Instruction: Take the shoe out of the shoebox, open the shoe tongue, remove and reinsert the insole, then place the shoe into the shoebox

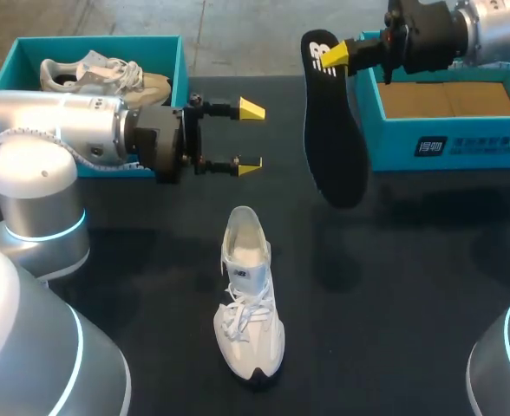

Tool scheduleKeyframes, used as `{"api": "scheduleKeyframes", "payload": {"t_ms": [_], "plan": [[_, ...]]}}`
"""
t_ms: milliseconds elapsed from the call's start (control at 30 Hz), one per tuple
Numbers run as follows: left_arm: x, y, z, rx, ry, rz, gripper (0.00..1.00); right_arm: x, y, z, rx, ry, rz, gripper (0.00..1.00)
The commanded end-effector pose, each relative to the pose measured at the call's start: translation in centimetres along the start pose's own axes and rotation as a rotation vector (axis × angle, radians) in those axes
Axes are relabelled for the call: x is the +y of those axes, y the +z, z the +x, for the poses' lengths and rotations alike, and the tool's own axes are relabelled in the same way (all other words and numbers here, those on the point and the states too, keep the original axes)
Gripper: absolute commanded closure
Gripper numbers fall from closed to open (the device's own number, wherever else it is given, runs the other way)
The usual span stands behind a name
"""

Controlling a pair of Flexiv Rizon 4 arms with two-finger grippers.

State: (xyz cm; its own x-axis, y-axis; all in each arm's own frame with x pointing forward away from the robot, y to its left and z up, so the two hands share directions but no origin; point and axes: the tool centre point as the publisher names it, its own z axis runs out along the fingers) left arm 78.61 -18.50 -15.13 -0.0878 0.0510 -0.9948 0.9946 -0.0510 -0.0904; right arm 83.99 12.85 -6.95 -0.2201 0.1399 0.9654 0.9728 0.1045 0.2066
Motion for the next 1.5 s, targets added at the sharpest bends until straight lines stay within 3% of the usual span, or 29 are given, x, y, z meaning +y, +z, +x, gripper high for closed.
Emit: {"api": "scheduleKeyframes", "payload": {"t_ms": [33, 300, 1033, 1500], "plan": [[0.0, 0.2, 0.1, -0.002, 0.002, -0.002, 0.0, -0.5, 0.8, -0.3, -0.019, 0.046, -0.076, 1.0], [0.0, 0.2, 0.1, -0.002, 0.002, -0.002, 0.0, -0.8, 1.4, -1.4, -0.002, 0.155, -0.146, 1.0], [0.0, 0.2, 0.1, -0.002, 0.002, -0.002, 0.0, -0.3, 2.5, -2.7, -0.038, 0.381, -0.127, 1.0], [0.0, 0.0, 0.0, -0.018, 0.008, -0.015, 0.0, -0.3, 2.5, -2.7, -0.037, 0.382, -0.126, 1.0]]}}
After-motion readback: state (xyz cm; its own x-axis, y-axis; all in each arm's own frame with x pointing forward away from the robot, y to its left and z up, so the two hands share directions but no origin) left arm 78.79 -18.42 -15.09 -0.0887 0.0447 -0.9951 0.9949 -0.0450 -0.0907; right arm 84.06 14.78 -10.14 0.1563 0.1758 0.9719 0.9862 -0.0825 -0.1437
